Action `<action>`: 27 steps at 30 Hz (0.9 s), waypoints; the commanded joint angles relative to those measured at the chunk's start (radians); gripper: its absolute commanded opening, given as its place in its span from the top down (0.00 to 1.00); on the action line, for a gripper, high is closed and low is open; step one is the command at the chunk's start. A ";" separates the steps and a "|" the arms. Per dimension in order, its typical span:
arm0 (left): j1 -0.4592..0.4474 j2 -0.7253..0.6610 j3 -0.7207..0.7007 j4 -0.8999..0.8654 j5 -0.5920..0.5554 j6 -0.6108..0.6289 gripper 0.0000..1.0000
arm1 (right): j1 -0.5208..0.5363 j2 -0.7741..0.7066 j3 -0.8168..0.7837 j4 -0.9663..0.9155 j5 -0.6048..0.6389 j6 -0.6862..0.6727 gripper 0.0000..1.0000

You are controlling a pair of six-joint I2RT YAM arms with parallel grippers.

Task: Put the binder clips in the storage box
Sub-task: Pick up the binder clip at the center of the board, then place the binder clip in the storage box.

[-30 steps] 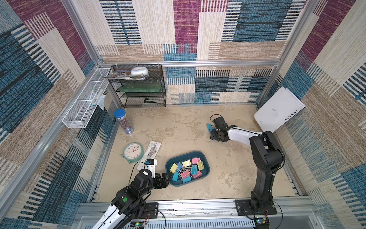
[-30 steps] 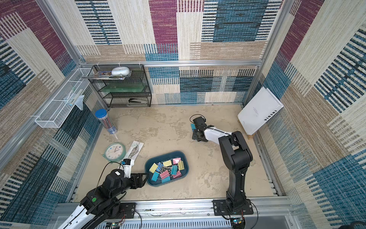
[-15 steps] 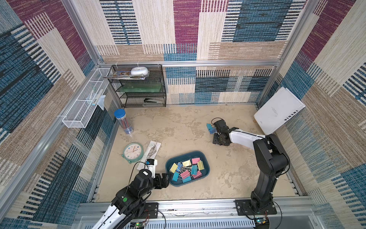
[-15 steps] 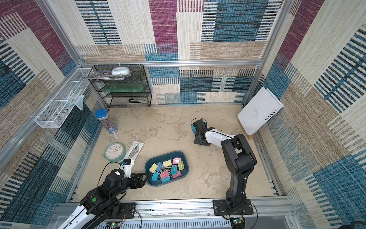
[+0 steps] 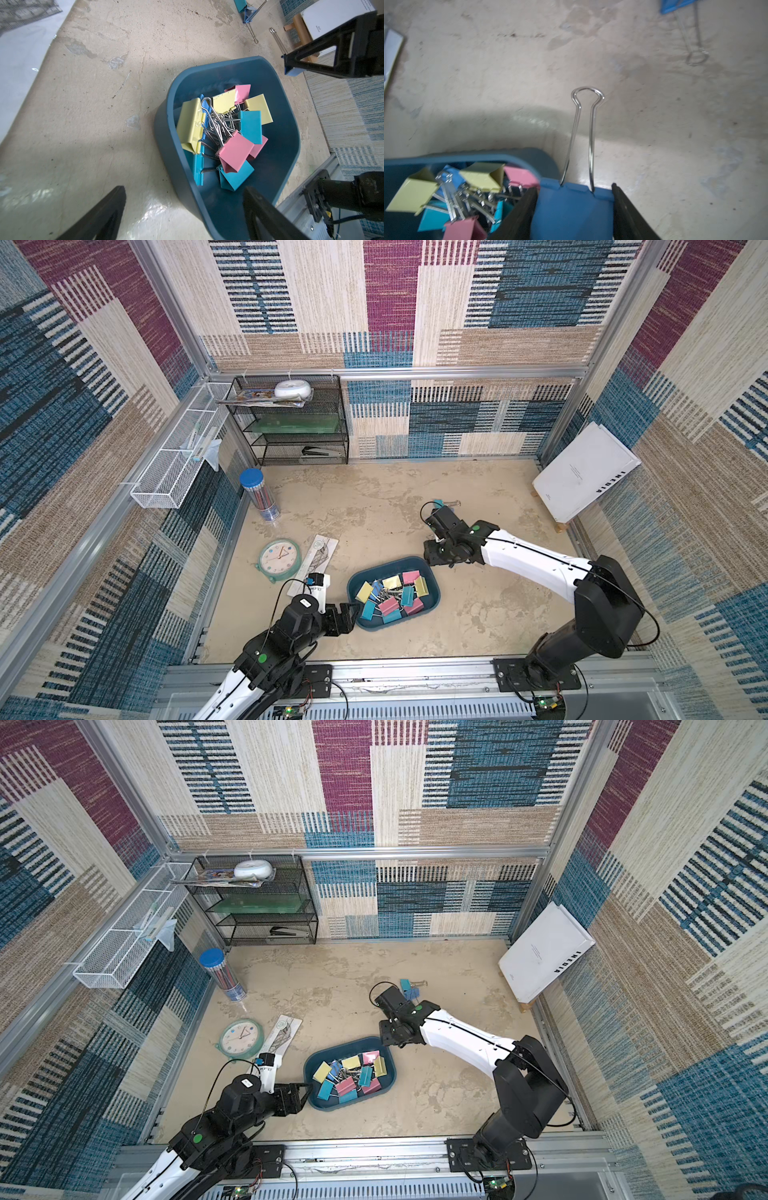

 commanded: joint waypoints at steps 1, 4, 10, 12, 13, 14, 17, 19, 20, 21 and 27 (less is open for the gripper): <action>0.001 0.001 -0.001 0.002 -0.013 0.003 0.08 | 0.109 0.004 0.027 0.012 -0.055 0.062 0.51; 0.001 0.001 0.000 0.002 -0.013 0.004 0.08 | 0.204 0.029 0.061 0.014 -0.047 0.096 0.52; 0.001 0.001 0.000 -0.001 -0.014 0.002 0.08 | 0.277 0.098 0.054 0.062 -0.086 0.104 0.51; 0.001 0.001 -0.001 -0.002 -0.014 0.001 0.08 | 0.279 0.110 0.045 0.070 -0.096 0.100 0.48; 0.001 0.001 0.000 -0.003 -0.014 0.001 0.08 | 0.280 0.110 0.043 0.071 -0.091 0.098 0.44; 0.001 0.001 -0.002 -0.004 -0.016 0.000 0.08 | 0.279 0.108 0.039 0.070 -0.082 0.095 0.38; 0.001 0.001 -0.001 -0.002 -0.017 0.000 0.08 | 0.270 0.091 0.053 0.040 -0.031 0.074 0.18; 0.001 0.001 -0.001 -0.002 -0.019 0.000 0.08 | 0.243 0.067 0.071 0.017 0.019 0.052 0.13; 0.002 0.001 -0.002 -0.003 -0.018 0.001 0.08 | 0.216 0.044 0.076 0.011 0.037 0.027 0.10; 0.001 0.003 -0.002 -0.002 -0.017 0.001 0.08 | 0.187 0.023 0.076 0.015 0.045 0.006 0.07; 0.001 0.004 -0.002 -0.001 -0.016 0.001 0.08 | -0.133 -0.085 0.016 0.121 0.067 -0.249 0.07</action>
